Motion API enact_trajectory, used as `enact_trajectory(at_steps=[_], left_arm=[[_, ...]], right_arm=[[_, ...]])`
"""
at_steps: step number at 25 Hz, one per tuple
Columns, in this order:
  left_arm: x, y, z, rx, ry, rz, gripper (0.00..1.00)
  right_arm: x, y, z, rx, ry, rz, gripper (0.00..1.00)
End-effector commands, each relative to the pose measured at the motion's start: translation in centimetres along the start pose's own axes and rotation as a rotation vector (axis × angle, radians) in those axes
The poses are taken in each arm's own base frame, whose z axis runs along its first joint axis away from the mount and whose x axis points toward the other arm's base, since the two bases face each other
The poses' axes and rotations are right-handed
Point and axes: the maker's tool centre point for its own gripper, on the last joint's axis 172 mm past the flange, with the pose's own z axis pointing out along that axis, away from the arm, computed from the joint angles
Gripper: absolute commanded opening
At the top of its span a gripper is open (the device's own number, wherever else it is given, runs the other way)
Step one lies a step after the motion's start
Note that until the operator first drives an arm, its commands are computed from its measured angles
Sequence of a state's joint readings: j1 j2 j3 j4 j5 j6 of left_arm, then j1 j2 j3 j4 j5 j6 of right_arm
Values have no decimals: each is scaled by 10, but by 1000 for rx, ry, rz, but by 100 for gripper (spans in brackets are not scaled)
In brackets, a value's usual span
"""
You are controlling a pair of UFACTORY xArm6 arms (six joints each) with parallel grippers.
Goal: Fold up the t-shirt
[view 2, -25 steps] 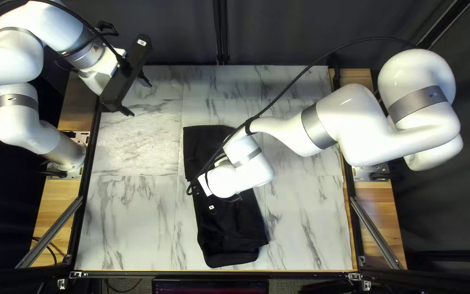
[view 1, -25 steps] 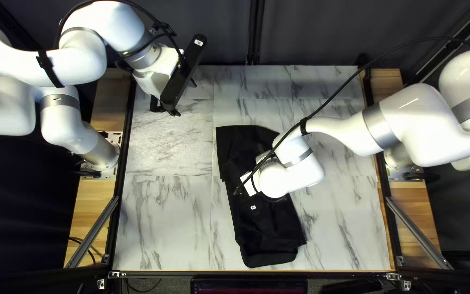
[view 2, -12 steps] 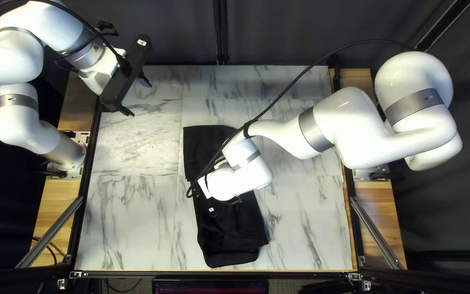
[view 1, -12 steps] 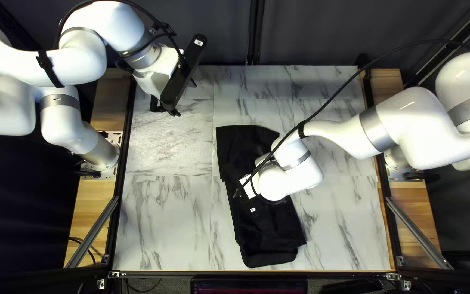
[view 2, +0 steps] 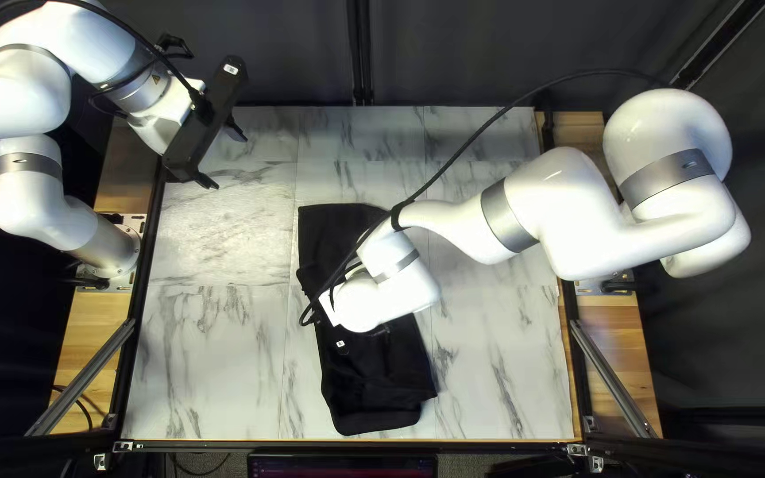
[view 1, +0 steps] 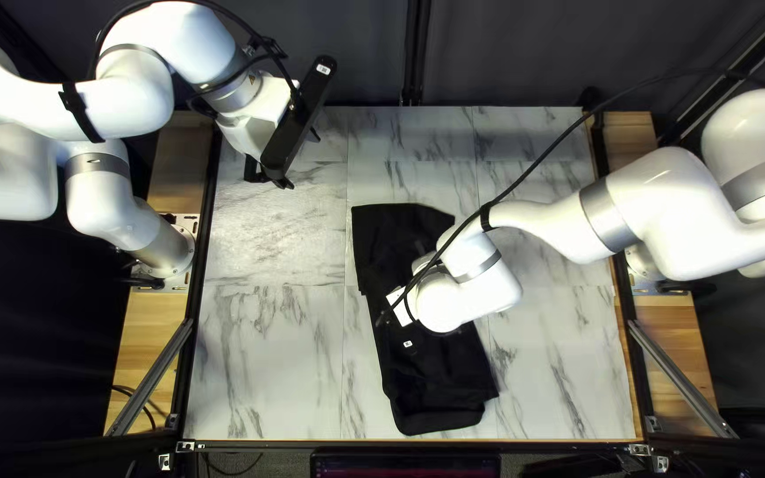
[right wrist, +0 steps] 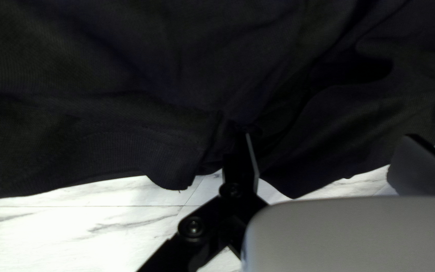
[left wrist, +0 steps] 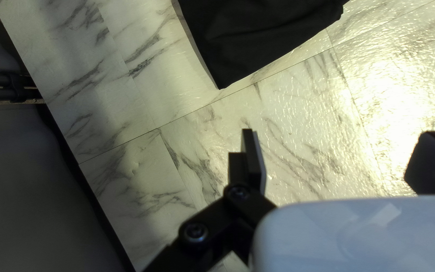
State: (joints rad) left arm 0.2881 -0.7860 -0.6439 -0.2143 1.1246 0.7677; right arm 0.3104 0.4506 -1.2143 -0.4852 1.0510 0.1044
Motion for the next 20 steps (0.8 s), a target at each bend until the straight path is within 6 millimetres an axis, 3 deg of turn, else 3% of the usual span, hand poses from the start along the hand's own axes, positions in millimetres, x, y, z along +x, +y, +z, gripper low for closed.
enact_trajectory(at_steps=[1,11,20], left_arm=[[0,0,0,0,0,0,100],[0,0,0,0,0,0,100],[0,0,0,0,0,0,100]], right_arm=[[-1,0,-1,-2,0,0,1],[-7,-1,-6,-12,-5,2,0],[-10,2,-35,-43,-12,4,0]])
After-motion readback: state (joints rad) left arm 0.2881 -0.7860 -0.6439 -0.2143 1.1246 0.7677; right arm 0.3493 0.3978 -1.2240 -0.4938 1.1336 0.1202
